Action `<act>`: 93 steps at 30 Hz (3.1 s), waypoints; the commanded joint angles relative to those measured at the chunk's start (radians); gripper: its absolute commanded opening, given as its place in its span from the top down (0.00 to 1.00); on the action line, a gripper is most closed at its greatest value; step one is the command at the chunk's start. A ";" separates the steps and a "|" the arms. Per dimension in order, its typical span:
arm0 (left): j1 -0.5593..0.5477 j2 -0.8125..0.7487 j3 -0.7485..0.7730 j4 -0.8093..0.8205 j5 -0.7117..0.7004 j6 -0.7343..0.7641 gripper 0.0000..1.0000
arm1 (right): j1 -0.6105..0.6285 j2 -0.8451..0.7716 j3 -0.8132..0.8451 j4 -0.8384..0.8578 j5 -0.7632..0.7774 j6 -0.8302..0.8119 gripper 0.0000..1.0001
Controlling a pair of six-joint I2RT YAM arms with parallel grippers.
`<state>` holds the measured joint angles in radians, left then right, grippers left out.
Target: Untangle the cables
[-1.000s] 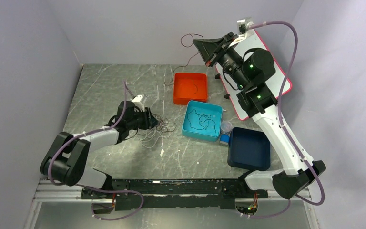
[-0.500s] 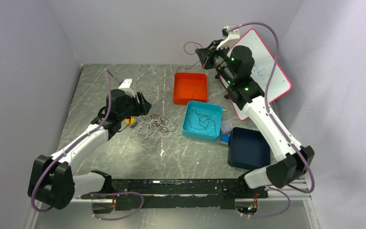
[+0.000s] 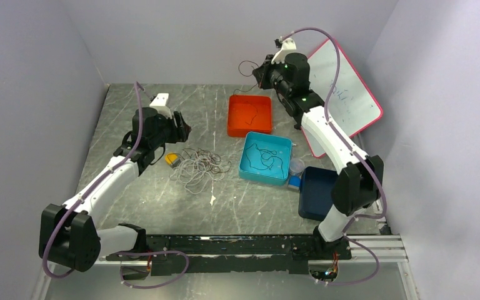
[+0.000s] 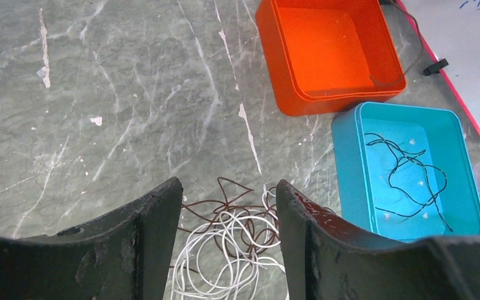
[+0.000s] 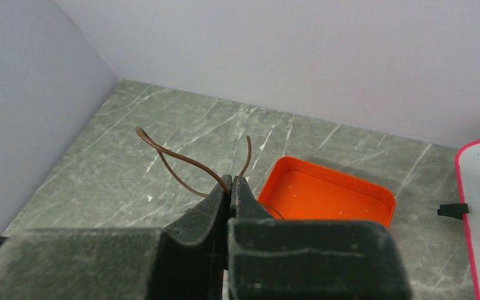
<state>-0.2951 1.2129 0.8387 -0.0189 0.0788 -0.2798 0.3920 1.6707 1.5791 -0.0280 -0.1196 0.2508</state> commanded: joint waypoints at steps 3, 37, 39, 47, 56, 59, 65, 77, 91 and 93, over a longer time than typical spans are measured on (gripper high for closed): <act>0.010 0.003 0.078 -0.087 0.107 0.103 0.39 | -0.046 0.086 0.061 0.041 -0.030 -0.004 1.00; 0.010 -0.033 0.053 -0.073 0.068 0.128 0.41 | -0.096 0.206 0.189 0.063 -0.064 -0.008 1.00; 0.010 -0.036 0.051 -0.070 0.065 0.128 0.41 | -0.099 0.211 0.192 0.067 -0.064 -0.007 1.00; 0.010 -0.033 0.054 -0.073 0.064 0.129 0.42 | -0.101 0.253 0.155 0.080 -0.053 -0.023 1.00; 0.010 -0.039 0.050 -0.071 0.062 0.130 0.42 | -0.100 0.343 0.085 0.075 -0.052 -0.047 1.00; 0.010 -0.037 0.051 -0.073 0.063 0.131 0.42 | -0.100 0.396 0.079 0.067 -0.062 -0.047 1.00; 0.010 -0.035 0.055 -0.076 0.061 0.133 0.42 | -0.101 0.434 0.080 0.032 -0.078 -0.050 0.94; 0.010 -0.034 0.056 -0.077 0.061 0.131 0.42 | -0.100 0.386 0.014 0.020 -0.022 -0.045 0.61; 0.010 -0.018 0.062 -0.083 0.074 0.127 0.42 | -0.101 0.379 0.101 -0.174 -0.070 -0.068 0.46; 0.010 -0.013 0.063 -0.083 0.077 0.128 0.42 | -0.101 0.405 0.117 -0.227 -0.090 -0.089 0.46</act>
<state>-0.2935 1.1896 0.8890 -0.1024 0.1425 -0.1604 0.2996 2.0701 1.6436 -0.1326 -0.1692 0.2001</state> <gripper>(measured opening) 0.581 0.534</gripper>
